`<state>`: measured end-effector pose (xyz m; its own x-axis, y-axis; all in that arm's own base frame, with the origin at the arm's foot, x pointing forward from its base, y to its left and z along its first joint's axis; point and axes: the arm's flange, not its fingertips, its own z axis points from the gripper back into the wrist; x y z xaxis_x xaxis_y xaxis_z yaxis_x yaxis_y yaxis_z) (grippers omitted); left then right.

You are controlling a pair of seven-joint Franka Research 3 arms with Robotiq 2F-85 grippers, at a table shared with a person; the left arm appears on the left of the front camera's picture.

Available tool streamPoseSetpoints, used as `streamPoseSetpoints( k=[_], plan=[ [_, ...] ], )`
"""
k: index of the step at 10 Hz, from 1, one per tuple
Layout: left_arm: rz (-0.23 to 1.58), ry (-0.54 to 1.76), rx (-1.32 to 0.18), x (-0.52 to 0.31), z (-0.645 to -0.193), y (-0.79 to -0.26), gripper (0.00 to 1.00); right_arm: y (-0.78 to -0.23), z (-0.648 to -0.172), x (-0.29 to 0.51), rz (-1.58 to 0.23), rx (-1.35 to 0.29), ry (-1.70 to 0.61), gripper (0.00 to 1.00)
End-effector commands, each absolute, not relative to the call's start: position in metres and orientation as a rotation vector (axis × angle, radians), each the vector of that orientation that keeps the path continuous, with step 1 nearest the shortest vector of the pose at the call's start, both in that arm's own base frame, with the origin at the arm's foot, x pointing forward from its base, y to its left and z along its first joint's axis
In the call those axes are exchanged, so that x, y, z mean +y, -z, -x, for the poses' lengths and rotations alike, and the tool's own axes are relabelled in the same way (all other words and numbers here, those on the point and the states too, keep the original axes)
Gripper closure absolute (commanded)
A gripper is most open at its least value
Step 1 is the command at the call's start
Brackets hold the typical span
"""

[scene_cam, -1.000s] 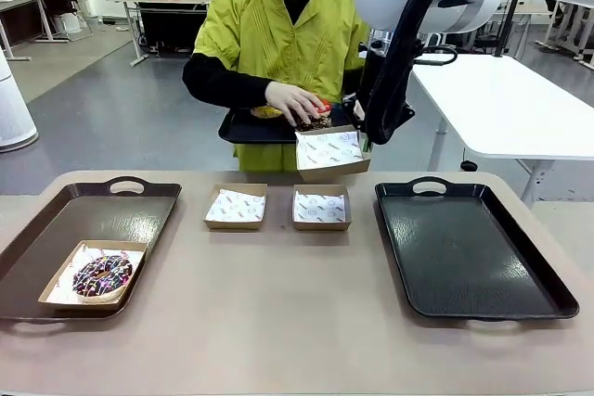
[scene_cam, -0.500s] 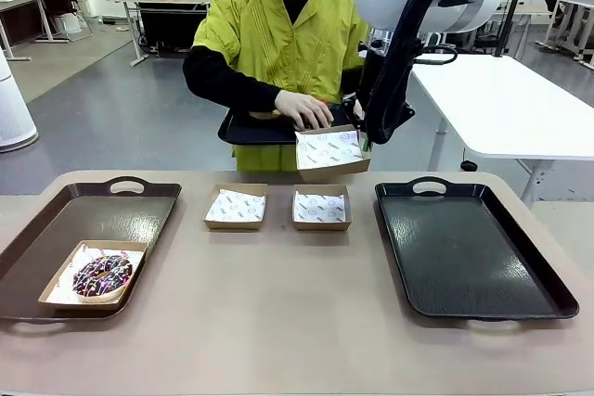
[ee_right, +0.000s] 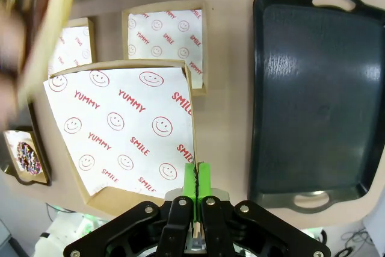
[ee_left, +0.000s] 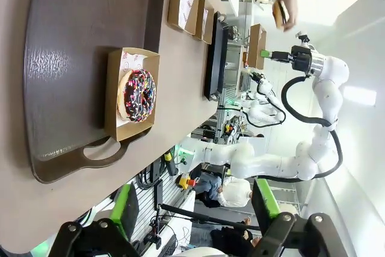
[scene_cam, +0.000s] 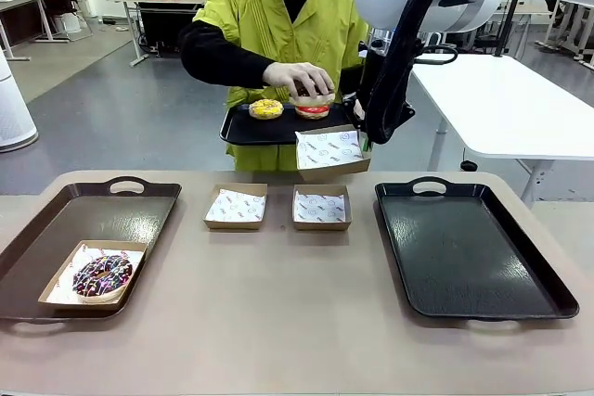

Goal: Individually package the donuts and arrange them on the tray.
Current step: Place the picked Paper togo box on the Handle tray while simultaneously picking up another Paper togo box from the table with the other hand.

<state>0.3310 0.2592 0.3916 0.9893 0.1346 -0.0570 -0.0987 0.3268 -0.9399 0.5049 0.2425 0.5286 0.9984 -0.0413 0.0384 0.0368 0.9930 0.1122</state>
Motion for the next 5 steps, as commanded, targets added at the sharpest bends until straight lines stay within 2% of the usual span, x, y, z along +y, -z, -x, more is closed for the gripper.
streamPoseSetpoints(
  k=[1, 5],
  plan=[
    [1.231, -0.153, -0.044, 0.2588, -0.3280, -0.3953, 0.02, -0.5299, -0.5038, 0.2416, -0.111, -0.044, 0.041, 1.00],
    [1.231, -0.153, -0.044, 0.2588, -0.3280, -0.3953, 0.02, -0.5299, -0.5038, 0.2416, -0.111, -0.044, 0.041, 1.00]
  ],
)
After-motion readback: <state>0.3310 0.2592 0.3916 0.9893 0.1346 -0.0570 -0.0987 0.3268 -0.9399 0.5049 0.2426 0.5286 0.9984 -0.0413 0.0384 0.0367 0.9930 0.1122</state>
